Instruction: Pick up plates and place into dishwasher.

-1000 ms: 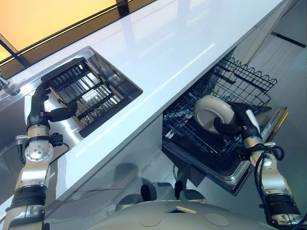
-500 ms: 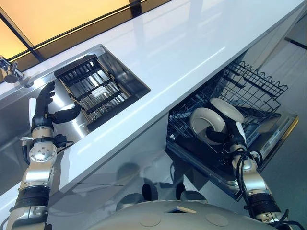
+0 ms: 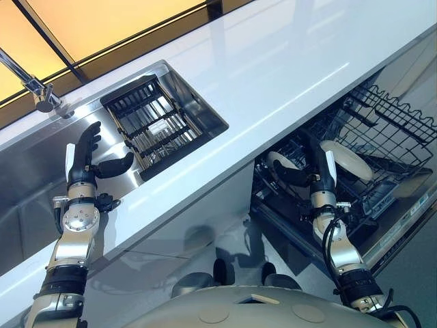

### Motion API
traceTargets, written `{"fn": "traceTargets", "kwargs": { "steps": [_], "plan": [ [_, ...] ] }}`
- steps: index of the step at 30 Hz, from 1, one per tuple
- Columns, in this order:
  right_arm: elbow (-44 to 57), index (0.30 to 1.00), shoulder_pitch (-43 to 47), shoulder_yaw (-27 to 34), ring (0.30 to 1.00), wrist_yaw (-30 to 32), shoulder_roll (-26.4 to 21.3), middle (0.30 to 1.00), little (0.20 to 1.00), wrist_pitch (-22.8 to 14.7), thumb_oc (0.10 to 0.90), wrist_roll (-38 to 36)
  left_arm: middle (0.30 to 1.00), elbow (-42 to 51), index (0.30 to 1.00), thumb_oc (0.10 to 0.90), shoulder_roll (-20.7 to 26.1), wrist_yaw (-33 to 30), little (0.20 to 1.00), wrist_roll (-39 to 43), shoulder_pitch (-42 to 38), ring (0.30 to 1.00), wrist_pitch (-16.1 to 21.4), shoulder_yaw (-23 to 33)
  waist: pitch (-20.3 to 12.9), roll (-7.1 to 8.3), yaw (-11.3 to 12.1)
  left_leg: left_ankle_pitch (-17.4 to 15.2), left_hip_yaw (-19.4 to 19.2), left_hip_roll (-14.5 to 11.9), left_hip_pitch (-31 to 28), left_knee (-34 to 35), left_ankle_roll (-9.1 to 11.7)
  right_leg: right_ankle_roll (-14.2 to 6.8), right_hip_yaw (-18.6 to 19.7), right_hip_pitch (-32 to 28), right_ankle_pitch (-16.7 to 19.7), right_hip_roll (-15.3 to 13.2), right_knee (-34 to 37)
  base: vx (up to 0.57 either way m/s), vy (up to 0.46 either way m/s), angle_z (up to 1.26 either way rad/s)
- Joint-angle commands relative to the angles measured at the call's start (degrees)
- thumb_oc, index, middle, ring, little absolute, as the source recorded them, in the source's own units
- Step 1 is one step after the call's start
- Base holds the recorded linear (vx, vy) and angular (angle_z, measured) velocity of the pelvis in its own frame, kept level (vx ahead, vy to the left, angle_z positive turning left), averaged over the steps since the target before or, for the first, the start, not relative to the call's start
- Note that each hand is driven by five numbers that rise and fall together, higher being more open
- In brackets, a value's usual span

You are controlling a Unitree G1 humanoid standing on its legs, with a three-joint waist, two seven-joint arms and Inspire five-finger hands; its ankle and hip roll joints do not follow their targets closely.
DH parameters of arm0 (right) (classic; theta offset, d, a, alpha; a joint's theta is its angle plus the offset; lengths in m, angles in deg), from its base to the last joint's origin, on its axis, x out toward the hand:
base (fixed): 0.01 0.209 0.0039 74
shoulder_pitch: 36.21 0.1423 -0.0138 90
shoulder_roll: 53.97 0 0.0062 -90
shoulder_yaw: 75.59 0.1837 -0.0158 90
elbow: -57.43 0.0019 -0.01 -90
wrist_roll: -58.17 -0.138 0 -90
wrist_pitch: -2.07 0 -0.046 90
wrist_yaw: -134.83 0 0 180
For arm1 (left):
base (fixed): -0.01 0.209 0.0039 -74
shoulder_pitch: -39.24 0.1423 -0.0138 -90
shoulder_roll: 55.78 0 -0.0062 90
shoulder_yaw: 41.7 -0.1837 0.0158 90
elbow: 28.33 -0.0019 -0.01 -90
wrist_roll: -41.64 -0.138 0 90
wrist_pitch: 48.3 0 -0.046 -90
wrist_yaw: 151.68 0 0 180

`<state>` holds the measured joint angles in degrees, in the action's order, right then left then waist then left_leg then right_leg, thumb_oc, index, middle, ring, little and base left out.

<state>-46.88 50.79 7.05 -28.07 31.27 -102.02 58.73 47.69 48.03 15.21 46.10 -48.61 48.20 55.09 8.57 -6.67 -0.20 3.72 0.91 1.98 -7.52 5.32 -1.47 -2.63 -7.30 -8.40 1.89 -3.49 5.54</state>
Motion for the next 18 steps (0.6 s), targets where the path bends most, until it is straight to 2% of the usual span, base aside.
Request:
{"fn": "traceTargets", "kwargs": {
  "steps": [1,5,11,15,18],
  "plan": [
    [7.00,0.900,3.81,3.04,0.900,0.10,0.93,0.900,0.900,-6.78,0.800,-1.65,0.900,3.07,0.900,0.800,2.68,-0.88,0.900,-1.00,-3.02,0.900,4.11,0.51,-2.80,0.40,-0.12,-6.32,0.44,2.23,-0.92,-0.32,-0.27,-0.89,-0.40,2.76,-8.91,2.60,-7.89,0.00,0.000,0.00],
    [7.34,0.900,2.75,4.68,0.900,0.52,0.63,0.900,0.900,-6.80,0.800,-1.63,0.900,3.96,0.900,0.800,2.31,-0.84,0.900,-1.30,-2.55,0.900,3.52,0.90,-2.44,0.66,-0.67,-6.34,0.02,2.10,-0.98,-0.35,-0.33,-0.86,-0.14,2.89,-8.92,2.72,-8.01,0.00,0.000,0.00],
    [9.71,0.900,1.83,8.00,0.900,-1.82,-0.15,0.900,0.900,-7.08,0.800,-6.60,0.900,4.55,0.900,0.800,2.27,-0.49,0.900,-1.44,-2.12,0.900,3.20,1.68,-2.16,0.87,-1.53,-6.56,-0.72,1.82,-1.20,-0.38,-0.34,-0.96,0.18,3.07,-8.97,2.88,-8.17,-0.01,-0.014,-0.02],
    [12.78,0.900,1.27,10.84,0.900,-6.93,-0.03,0.900,0.900,-7.02,0.800,-16.19,0.900,4.09,0.900,0.800,2.62,-0.28,0.900,-1.46,-2.16,0.900,3.87,2.61,-2.01,1.01,-2.29,-6.70,-1.22,1.75,-1.18,-0.40,-0.44,-1.00,0.68,3.41,-8.99,3.02,-8.31,-0.02,-0.027,-0.06],
    [13.38,0.900,0.24,13.27,0.900,-9.75,1.36,0.900,0.900,-8.91,0.800,-23.54,0.900,3.41,0.900,0.800,2.89,-0.24,0.900,-1.43,-2.09,0.900,4.40,3.65,-2.05,0.98,-3.00,-6.87,-1.85,1.70,-1.16,-0.40,-0.53,-1.11,1.00,3.70,-9.12,3.11,-8.47,-0.02,-0.024,-0.15]
  ]
}}
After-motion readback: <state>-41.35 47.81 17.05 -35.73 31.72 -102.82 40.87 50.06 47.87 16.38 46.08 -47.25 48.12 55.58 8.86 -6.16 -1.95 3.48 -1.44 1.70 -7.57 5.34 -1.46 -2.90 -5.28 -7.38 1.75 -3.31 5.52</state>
